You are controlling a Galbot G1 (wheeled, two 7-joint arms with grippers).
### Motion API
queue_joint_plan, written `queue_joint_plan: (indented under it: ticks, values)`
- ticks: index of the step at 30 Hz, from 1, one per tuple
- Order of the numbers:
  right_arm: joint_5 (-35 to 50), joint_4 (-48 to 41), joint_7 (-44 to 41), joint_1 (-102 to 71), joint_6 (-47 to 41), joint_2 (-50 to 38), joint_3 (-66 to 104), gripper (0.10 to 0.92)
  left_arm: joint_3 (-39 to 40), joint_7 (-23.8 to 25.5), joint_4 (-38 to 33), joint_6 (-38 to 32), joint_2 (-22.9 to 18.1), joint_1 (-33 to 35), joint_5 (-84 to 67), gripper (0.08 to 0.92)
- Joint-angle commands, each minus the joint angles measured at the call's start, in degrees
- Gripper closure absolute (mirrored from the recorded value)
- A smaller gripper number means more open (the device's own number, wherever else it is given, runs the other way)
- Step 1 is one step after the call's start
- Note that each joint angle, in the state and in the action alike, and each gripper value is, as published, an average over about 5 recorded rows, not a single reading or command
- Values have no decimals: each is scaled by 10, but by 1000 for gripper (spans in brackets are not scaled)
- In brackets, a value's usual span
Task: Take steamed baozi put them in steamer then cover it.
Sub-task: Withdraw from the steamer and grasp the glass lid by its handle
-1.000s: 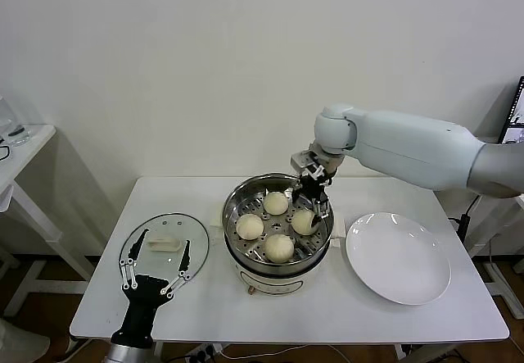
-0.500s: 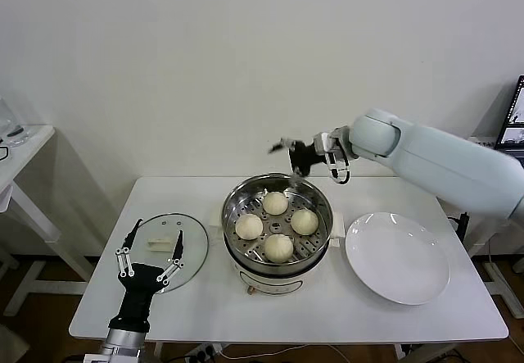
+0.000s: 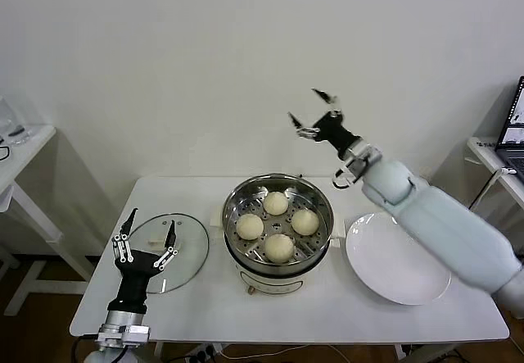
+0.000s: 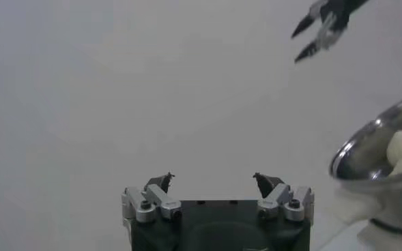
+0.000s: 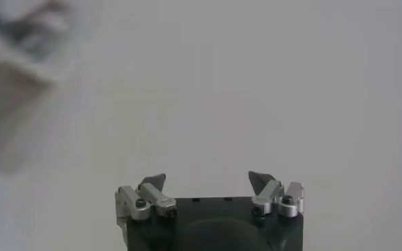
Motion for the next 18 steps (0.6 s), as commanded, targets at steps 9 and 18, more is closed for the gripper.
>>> queue_joint_plan:
  ticks: [9,18]
  values:
    - [-33,62,55,-501,63,92,454,203,-48,13,179,-27,24,-30,276,177]
    - [-49,86,41,-551,70,146,466,203,-48,8,231,-32,24,-51,340,177]
